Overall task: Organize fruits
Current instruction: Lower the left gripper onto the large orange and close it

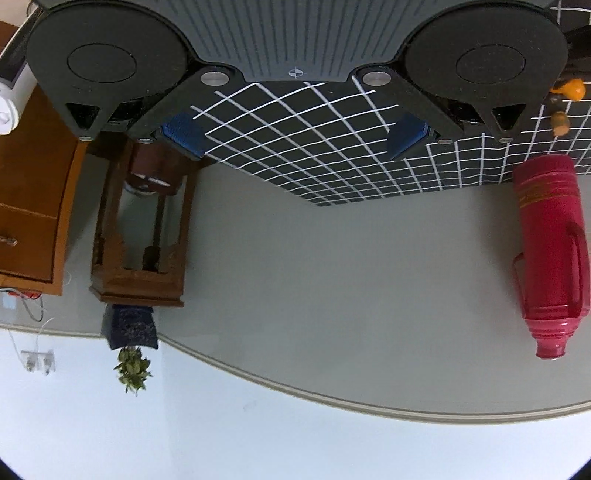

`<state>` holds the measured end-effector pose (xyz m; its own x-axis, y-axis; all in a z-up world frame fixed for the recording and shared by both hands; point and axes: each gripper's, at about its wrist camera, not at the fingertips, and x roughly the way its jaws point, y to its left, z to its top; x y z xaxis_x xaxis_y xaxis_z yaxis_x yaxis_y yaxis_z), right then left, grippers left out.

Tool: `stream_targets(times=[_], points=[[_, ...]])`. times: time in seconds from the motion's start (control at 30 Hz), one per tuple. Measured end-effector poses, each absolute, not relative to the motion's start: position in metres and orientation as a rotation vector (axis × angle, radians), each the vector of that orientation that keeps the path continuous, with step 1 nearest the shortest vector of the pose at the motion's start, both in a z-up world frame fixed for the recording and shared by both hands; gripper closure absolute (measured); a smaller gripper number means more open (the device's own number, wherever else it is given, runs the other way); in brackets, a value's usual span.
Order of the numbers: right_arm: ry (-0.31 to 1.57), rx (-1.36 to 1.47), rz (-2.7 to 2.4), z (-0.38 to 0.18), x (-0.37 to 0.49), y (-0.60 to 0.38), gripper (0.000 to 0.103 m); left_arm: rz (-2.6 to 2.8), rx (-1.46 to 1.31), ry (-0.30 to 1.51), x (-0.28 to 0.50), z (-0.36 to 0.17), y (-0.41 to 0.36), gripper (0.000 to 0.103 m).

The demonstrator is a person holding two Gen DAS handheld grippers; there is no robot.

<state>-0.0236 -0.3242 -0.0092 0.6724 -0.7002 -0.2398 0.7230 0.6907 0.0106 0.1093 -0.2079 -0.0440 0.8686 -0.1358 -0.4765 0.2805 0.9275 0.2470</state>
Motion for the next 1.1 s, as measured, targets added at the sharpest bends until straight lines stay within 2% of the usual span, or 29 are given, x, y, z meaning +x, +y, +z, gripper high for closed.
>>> stream_targets(times=[0.2, 0.53, 0.7, 0.77, 0.9, 1.07, 1.1], points=[[0.233, 0.14, -0.742, -0.006, -0.016, -0.322, 0.0, -0.205, 0.28, 0.552, 0.129, -0.053, -0.211, 0.014], [0.243, 0.147, -0.714, -0.005, -0.016, -0.321, 0.0, -0.222, 0.249, 0.62, 0.141, -0.063, -0.214, 0.038], [0.251, 0.154, -0.712, -0.006, -0.016, -0.323, 0.0, -0.229, 0.249, 0.614, 0.14, -0.064, -0.216, 0.044], [0.252, 0.154, -0.712, -0.006, -0.017, -0.323, 0.0, -0.237, 0.244, 0.612, 0.139, -0.064, -0.217, 0.051], [0.255, 0.157, -0.707, -0.006, -0.017, -0.323, 0.0, -0.243, 0.255, 0.599, 0.134, -0.065, -0.219, 0.057], [0.256, 0.158, -0.707, -0.007, -0.017, -0.322, 0.0, -0.266, 0.276, 0.58, 0.127, -0.065, -0.222, 0.072], [0.256, 0.159, -0.707, -0.007, -0.017, -0.322, 0.0, -0.266, 0.285, 0.573, 0.126, -0.065, -0.223, 0.073]])
